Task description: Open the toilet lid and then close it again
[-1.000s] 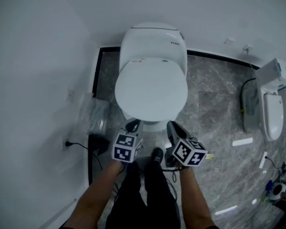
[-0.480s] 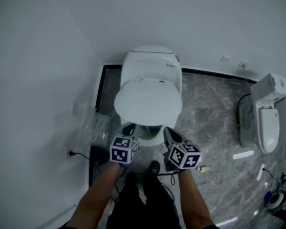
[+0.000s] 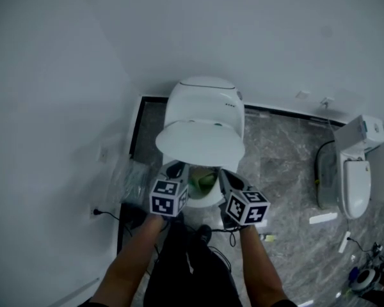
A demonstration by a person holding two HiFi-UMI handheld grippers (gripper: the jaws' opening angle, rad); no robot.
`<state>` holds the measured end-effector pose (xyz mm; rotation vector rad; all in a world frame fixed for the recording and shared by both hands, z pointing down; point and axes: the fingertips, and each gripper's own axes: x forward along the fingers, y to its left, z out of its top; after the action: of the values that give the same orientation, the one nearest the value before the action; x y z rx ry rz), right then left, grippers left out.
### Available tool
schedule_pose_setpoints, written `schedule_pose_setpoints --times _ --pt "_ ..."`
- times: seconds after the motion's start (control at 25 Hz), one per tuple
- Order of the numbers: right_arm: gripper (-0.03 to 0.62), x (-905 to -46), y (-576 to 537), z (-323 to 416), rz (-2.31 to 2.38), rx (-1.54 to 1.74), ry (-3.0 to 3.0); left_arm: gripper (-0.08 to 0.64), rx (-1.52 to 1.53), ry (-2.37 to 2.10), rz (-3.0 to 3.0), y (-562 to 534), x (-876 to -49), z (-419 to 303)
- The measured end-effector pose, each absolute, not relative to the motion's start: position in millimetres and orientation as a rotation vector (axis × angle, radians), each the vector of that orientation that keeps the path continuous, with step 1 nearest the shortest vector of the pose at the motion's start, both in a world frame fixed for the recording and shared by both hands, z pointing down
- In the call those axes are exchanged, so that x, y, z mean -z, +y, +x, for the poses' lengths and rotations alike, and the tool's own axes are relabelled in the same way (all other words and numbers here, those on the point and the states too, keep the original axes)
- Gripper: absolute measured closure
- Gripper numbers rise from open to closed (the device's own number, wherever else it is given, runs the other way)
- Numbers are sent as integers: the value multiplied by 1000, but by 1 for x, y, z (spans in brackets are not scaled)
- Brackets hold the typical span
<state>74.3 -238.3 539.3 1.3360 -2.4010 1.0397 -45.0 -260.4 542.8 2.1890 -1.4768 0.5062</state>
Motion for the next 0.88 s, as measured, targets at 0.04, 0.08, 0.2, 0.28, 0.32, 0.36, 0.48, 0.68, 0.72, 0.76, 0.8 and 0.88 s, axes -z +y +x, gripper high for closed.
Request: schedule_pose_setpoints --times 0.04,0.08,0.2,0.28,0.32,0.36,0.48,0.68,0.72,0.76,0.8,0.88 --pt "581 -537 -242 73 1339 -1033 -2400 552 -502 -1477 2200 -265 -539 -45" --pt "581 -535 -246 72 1344 -1027 -2399 552 -497 -1477 2211 -270 -536 -45" --pt "581 -529 -257 70 1368 -1021 -2388 552 -484 -1473 2241 -285 -525 -44" --pt "581 -526 -266 68 1388 -1023 -2382 552 -472 -1463 2263 -296 -517 -42" --pt "581 -524 -271 67 1398 -1023 -2379 552 -468 -1457 2275 -302 -514 -41" --pt "581 -522 -276 65 1409 -1023 -2376 552 -464 -1452 2287 -308 -511 -40" --pt "581 -516 -288 62 1446 -1023 -2363 552 -453 -1433 2322 -323 -501 -39" --pt "581 -508 -310 57 1515 -1014 -2336 552 -421 -1390 2371 -350 -489 -36" --pt "581 -506 -315 56 1528 -1010 -2330 552 -415 -1382 2379 -356 -487 -35" --pt "581 -503 -319 55 1541 -1004 -2325 552 -411 -1373 2387 -361 -485 -35" --pt "581 -500 -323 55 1554 -998 -2320 552 -408 -1366 2394 -365 -483 -35" --pt "581 -495 -332 53 1578 -982 -2312 552 -402 -1352 2411 -375 -479 -36"
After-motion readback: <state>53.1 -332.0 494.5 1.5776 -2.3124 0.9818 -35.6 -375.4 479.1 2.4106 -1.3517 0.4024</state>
